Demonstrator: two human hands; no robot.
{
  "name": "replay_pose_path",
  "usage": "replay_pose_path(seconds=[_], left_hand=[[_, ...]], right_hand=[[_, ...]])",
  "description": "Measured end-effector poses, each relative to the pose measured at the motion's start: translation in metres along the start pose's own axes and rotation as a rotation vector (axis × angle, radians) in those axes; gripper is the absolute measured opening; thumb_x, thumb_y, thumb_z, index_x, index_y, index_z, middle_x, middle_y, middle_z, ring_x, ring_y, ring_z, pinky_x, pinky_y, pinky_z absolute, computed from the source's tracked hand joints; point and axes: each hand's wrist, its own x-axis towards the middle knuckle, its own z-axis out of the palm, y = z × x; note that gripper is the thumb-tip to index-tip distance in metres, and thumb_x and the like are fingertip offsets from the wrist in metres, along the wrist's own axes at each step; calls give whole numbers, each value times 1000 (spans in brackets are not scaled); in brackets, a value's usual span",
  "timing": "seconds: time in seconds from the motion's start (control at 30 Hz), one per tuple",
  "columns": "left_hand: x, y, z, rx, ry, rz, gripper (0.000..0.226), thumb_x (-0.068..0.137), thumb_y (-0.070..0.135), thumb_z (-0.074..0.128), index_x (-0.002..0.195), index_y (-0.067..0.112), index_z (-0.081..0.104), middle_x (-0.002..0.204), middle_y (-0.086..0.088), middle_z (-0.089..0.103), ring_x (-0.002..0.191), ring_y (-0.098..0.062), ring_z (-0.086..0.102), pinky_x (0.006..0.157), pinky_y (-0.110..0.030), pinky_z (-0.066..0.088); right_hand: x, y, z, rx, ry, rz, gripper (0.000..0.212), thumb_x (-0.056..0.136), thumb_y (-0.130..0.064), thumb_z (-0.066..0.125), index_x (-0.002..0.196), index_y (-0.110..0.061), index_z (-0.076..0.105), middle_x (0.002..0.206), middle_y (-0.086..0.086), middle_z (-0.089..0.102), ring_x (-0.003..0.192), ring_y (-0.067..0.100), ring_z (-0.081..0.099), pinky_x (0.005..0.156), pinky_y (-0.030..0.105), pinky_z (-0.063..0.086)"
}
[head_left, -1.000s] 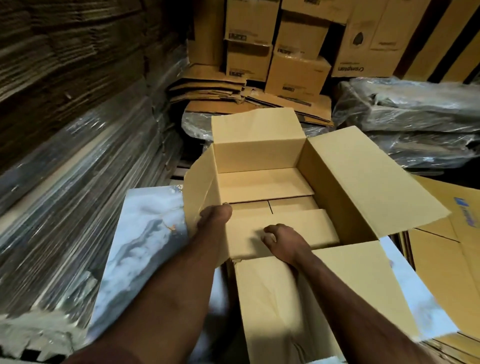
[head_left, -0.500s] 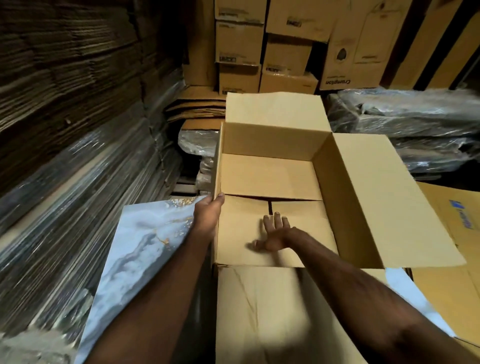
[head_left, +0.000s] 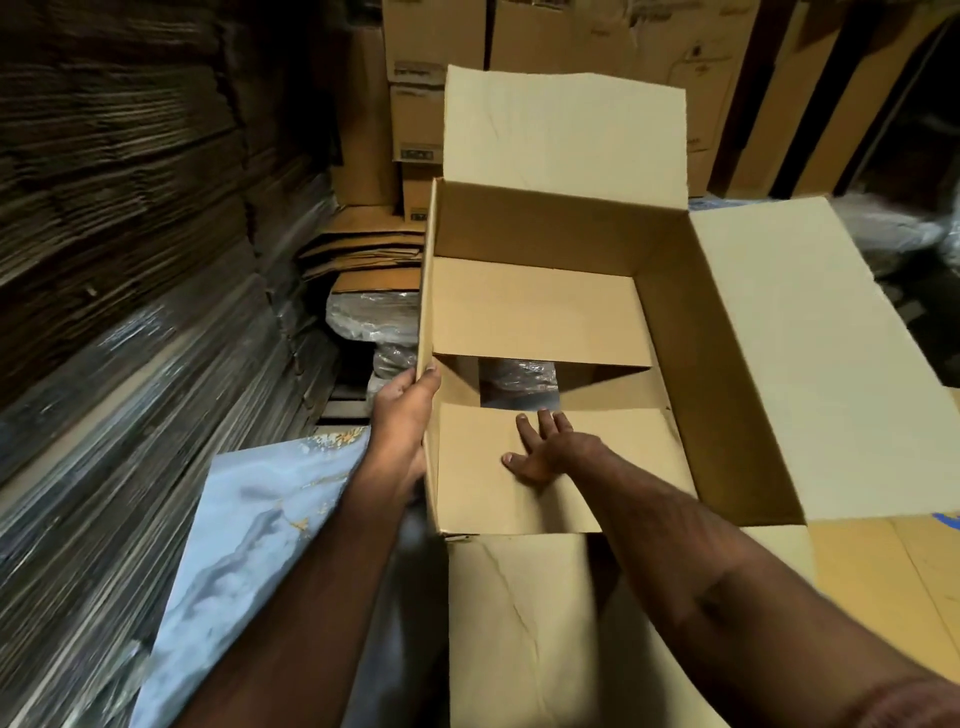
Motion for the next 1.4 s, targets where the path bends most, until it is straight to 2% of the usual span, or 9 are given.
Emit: replay_pose_path(seconds=[0.17, 0.3, 0.4, 0.53, 0.63, 0.73, 1.1, 1.2, 1.4], left_hand=[[0, 8, 4, -11, -2, 12, 28, 96, 20, 62, 119, 4, 67, 105, -17, 71, 90, -27, 66, 93, -49, 54], [6, 13, 4, 17, -16, 29, 25, 94, 23, 64, 112, 7, 70, 94, -9, 74, 91, -26, 69, 98, -50, 51], [13, 18, 2, 72, -3, 80, 26, 91, 31, 67, 110, 14, 73, 99, -7, 76, 102, -29, 69, 98, -53, 51], [15, 14, 3, 116, -5, 81, 31, 85, 41, 70, 110, 23, 73, 101, -1, 75, 104, -27, 68, 97, -52, 50], [15, 16, 4, 106, 16, 33, 22, 89, 32, 69, 108, 21, 72, 104, -4, 74, 106, -27, 66, 100, -51, 48], [19, 16, 2, 92, 58, 11, 27, 93, 29, 67, 116, 15, 69, 107, -7, 72, 108, -29, 65, 100, -51, 48], [60, 17, -8, -58, 349, -26, 35, 96, 34, 54, 126, 15, 55, 109, -10, 62, 104, -31, 61, 100, -47, 49], [66, 12, -9, -84, 391, -63, 45, 93, 35, 55, 133, 16, 50, 122, -13, 63, 107, -33, 62, 98, -49, 50], [92, -9, -22, -128, 529, -95, 72, 70, 46, 51, 135, 18, 41, 137, -14, 53, 115, -36, 60, 97, -53, 50]], right_hand=[[6, 7, -11, -8, -44, -9, 91, 84, -83, 19, 156, -35, -8, 163, 2, -18, 151, 33, -10, 118, 62, 9], [-5, 10, -29, 169, -345, -59, 76, 98, -68, 23, 147, -13, 43, 151, 7, 43, 137, 27, 42, 113, 39, 34], [-19, 16, -46, 71, 268, -260, 39, 99, -43, 48, 101, -9, 69, 100, 12, 72, 88, 31, 66, 69, 31, 43], [-25, 12, -77, 28, 1261, -238, 41, 88, -34, 54, 125, -17, 56, 127, 17, 54, 115, 35, 52, 90, 45, 35], [-8, 43, -89, -26, 807, -91, 66, 94, -52, 45, 151, -25, 27, 163, 11, 15, 148, 31, 20, 115, 56, 13], [-2, 68, -81, -12, 288, -49, 66, 94, -59, 47, 150, -25, 36, 157, 3, 36, 142, 27, 37, 115, 55, 24], [-42, 57, -121, -167, 1274, -68, 53, 75, -14, 63, 127, -16, 57, 145, 21, 39, 134, 38, 36, 106, 50, 21], [-46, 48, -137, -175, 1120, 37, 77, 81, -26, 67, 149, -21, 32, 159, 17, 13, 148, 37, 11, 113, 55, 7], [-45, 32, -143, -118, 877, 112, 85, 93, -36, 62, 156, -22, 7, 153, 16, 34, 133, 34, 38, 104, 51, 36]])
